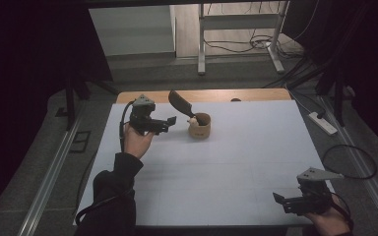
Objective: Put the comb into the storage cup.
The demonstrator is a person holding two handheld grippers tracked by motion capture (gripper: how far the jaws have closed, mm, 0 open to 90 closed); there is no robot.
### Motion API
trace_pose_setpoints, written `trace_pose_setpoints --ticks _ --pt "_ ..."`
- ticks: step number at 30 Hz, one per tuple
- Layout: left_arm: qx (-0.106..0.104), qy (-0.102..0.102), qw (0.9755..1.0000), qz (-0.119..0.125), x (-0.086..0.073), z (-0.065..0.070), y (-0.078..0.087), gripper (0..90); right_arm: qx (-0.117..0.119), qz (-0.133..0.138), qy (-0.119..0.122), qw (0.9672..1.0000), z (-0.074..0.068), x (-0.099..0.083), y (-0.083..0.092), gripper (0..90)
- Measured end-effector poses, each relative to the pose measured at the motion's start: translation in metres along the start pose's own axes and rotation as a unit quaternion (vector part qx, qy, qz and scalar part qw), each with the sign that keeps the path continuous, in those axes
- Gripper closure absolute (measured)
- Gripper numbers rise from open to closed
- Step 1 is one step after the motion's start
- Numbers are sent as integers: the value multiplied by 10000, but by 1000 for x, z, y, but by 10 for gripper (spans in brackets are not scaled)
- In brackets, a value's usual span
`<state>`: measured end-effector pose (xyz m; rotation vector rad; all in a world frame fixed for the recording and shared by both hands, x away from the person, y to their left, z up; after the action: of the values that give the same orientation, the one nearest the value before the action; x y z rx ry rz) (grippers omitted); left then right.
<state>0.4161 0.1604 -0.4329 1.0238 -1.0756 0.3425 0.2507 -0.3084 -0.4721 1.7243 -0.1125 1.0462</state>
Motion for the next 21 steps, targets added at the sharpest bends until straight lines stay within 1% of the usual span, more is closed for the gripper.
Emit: trace_pose_setpoints --ticks 9,16,21 --pt "-99 111 9999 45 -14 -1 4 0 -6 -1 39 10000 0 0 0 0" --pt "-93 75 9999 29 -20 1 7 0 -8 4 46 10000 -1 0 0 0" --pt "-166 60 9998 -10 -25 4 7 0 -2 30 32 10000 -1 0 1 0"
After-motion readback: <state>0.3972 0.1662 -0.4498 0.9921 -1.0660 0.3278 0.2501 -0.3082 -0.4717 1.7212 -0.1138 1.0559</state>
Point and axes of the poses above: each handheld gripper's, and its own axes: y roughly backward along the jaws, x roughly out of its top, z roughly to its right, the point moved 2 cm from there along -y, roughly forward along the jaws, and after that the axes turned 3 degrees about x, right-handed, at the moved point
